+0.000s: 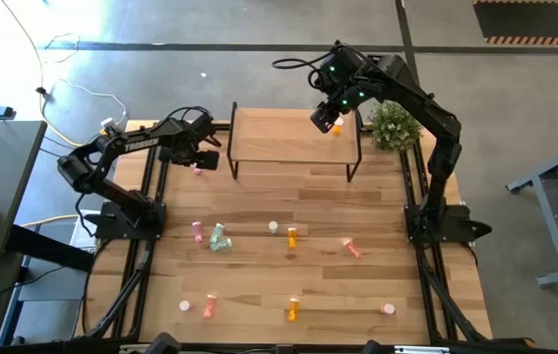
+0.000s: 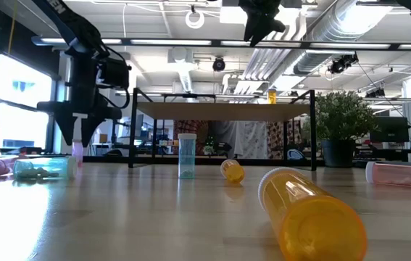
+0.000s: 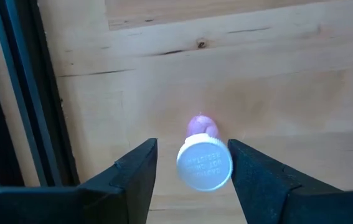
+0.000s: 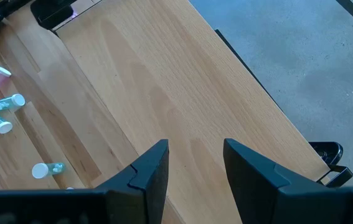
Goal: Pick and place medicine bottles onto shelf by color
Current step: Put the top violet pill bottle on the shelf
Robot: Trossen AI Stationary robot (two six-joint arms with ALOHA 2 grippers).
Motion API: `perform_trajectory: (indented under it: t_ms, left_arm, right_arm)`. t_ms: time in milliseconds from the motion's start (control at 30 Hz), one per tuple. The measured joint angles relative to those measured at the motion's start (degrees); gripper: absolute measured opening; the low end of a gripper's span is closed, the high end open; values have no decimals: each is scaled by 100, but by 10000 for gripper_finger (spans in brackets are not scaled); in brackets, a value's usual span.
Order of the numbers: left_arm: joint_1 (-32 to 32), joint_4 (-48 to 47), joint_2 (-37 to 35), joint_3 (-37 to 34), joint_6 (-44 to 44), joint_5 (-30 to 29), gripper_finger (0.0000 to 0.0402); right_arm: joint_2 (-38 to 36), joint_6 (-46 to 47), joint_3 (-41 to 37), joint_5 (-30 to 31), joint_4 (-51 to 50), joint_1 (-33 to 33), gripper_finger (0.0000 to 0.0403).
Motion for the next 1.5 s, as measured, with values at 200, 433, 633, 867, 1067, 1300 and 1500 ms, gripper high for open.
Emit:
perform_trajectory:
  t_ms: [200,433,633,867,1067,1300,1500]
  left_arm:
    - [0,134,8,0,119,18,144]
    - [0,101,8,0,228,37,117]
    - [0,99,6,0,242,64,117]
    - [0,90,-24,0,419,217,117]
    - [0,86,-227,-2,513,401,117]
    - [-2,-60,-556,141,682,531,117]
    - [0,-456,-769,627,829,418,117]
  right_arm:
    - [0,-1,0,0,0,1,145]
    - [0,0,0,0,0,1,145]
    - [0,0,0,2,0,2,145]
    - [0,16,0,2,0,2,145]
    - [0,63,0,2,2,2,145]
    - [0,92,0,2,2,2,145]
    - [0,111,0,2,4,2,145]
